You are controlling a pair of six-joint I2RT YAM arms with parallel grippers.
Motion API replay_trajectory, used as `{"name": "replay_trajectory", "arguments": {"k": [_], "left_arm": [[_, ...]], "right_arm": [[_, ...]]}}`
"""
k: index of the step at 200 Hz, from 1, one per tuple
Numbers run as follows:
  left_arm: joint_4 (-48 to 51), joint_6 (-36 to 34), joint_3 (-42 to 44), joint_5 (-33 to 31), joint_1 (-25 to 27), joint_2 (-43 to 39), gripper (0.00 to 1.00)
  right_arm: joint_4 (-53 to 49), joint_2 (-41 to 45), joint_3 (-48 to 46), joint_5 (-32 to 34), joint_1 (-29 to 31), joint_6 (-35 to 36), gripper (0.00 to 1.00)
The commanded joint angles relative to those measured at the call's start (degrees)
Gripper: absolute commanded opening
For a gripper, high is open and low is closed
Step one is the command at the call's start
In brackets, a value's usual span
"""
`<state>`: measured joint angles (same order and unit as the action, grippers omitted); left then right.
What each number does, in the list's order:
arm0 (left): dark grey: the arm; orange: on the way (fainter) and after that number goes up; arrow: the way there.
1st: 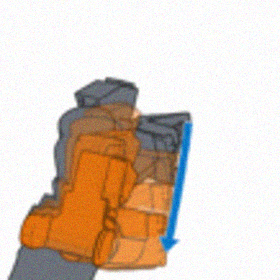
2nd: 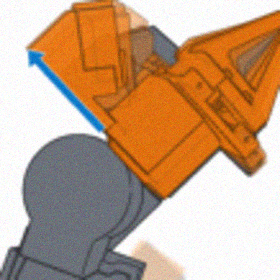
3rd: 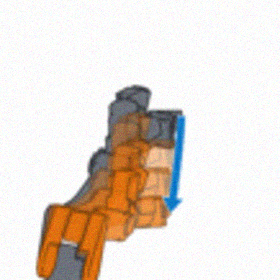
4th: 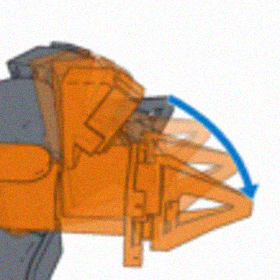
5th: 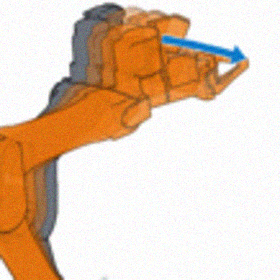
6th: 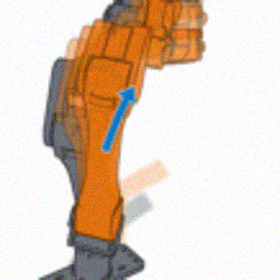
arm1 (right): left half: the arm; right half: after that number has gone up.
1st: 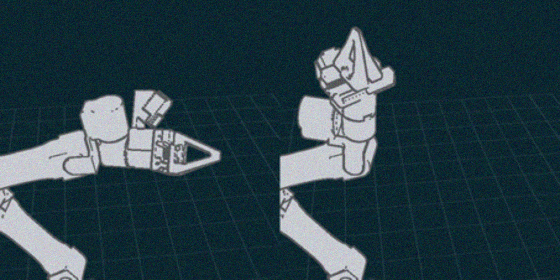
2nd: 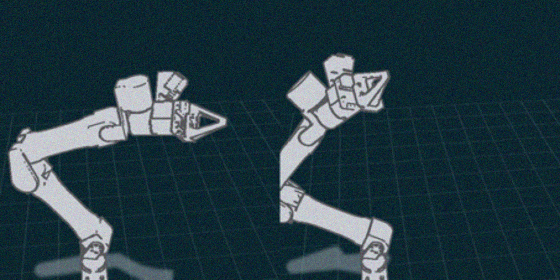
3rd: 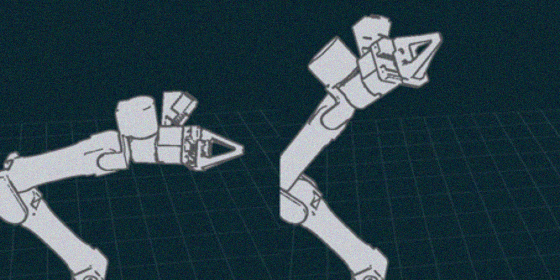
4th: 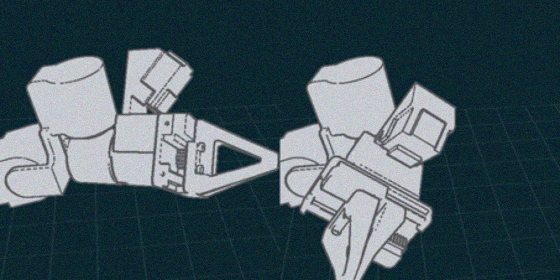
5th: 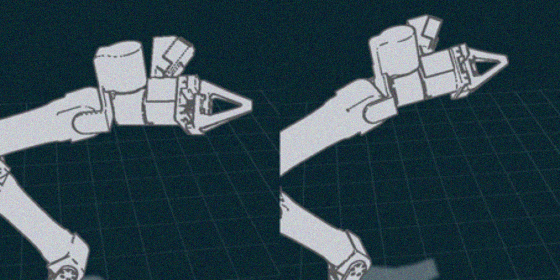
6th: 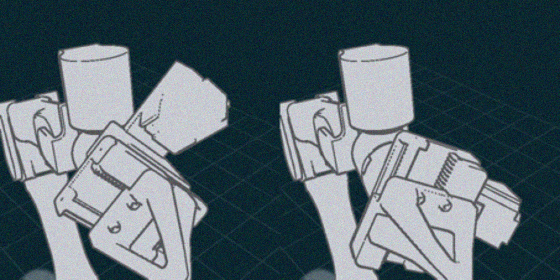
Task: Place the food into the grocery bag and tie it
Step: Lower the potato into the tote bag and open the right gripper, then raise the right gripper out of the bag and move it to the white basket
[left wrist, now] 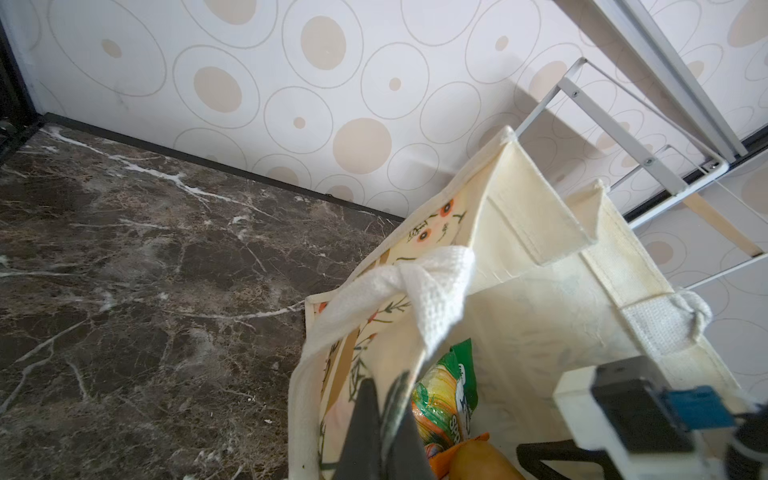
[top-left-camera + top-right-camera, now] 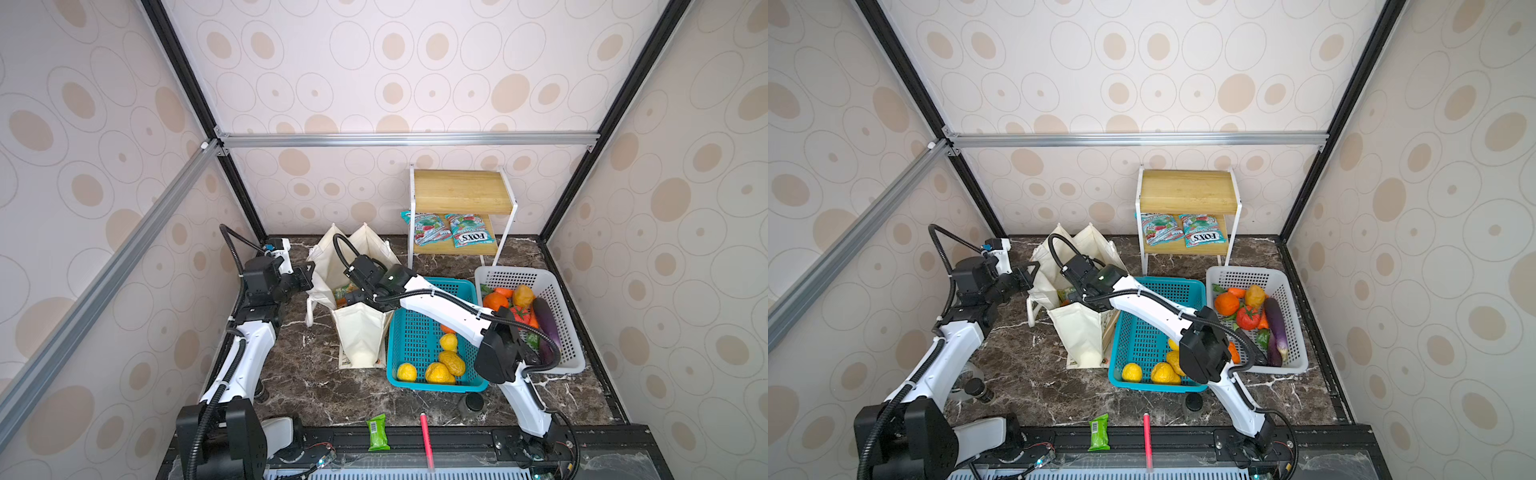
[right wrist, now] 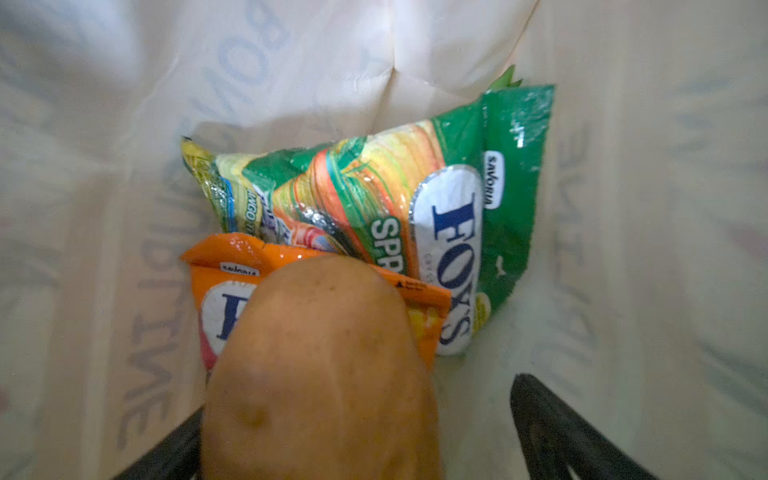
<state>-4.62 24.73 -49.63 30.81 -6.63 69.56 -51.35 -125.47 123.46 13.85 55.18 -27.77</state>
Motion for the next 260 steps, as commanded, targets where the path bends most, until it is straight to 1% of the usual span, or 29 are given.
{"name": "replay_trajectory", "arguments": {"k": [1, 19, 43, 81, 89, 101, 116, 139, 160, 172, 206, 218, 235, 248, 260], "left_arm": [[-0.7, 0.4, -0.3, 0.8, 0.2, -0.6, 0.0], [-0.6, 0.3, -0.2, 0.6, 0.2, -0.6, 0.0], [-0.6, 0.2, -0.3, 0.4, 0.1, -0.6, 0.0], [-0.7, 0.2, -0.3, 0.6, 0.1, -0.5, 0.0], [-0.5, 0.2, -0.4, 0.5, 0.1, -0.5, 0.0], [-0.4, 0.1, -0.5, 0.4, 0.1, -0.6, 0.0], [-0.4, -0.1, -0.4, -0.1, 0.1, -1.1, 0.0], [-0.2, -0.7, -0.2, -1.3, 0.1, -1.8, 0.0], [-0.3, -0.7, -0.3, -1.3, 0.1, -1.9, 0.0], [-0.3, -0.6, -0.2, -1.2, 0.1, -1.9, 0.0], [-1.7, -0.5, 0.4, -1.2, 0.2, -3.1, 0.0], [-1.7, -0.6, 0.5, -1.4, 0.0, -3.3, 0.0], [-1.4, -0.6, 0.4, -1.5, 0.0, -3.2, 0.0], [-1.4, -0.6, 0.3, -1.6, 0.0, -3.3, 0.0], [-1.3, -0.7, 0.4, -1.8, 0.1, -3.4, 0.0]], "right_arm": [[-1.1, 8.5, -2.1, 4.7, 0.3, 0.3, 1.0], [0.4, 13.9, -5.7, 8.5, 0.4, -0.3, 1.0], [3.0, 20.5, -11.1, 11.8, 0.3, 0.4, 1.0], [5.1, 31.3, -19.8, 21.9, 0.3, 1.0, 1.0], [6.5, 32.9, -21.8, 22.6, 0.1, 1.5, 1.0], [11.2, 35.6, -26.4, 21.0, -0.1, 3.8, 1.0], [15.1, 36.5, -30.0, 16.3, -0.5, 4.3, 0.98], [18.8, 36.0, -31.9, 13.9, -0.6, 3.7, 0.95], [23.4, 36.7, -33.0, 8.4, -0.5, 4.6, 0.92], [25.8, 37.4, -33.1, 6.4, -0.3, 4.4, 0.91], [36.8, 41.9, -36.2, 1.4, -0.2, 3.9, 0.92], [38.8, 42.9, -36.3, -0.2, -0.2, 4.1, 0.92], [39.2, 44.2, -36.0, 0.4, -0.2, 4.0, 0.92], [38.1, 45.4, -35.9, 2.7, -0.3, 3.8, 0.92], [35.3, 46.5, -35.6, 6.4, -0.4, 4.6, 0.92]]}}
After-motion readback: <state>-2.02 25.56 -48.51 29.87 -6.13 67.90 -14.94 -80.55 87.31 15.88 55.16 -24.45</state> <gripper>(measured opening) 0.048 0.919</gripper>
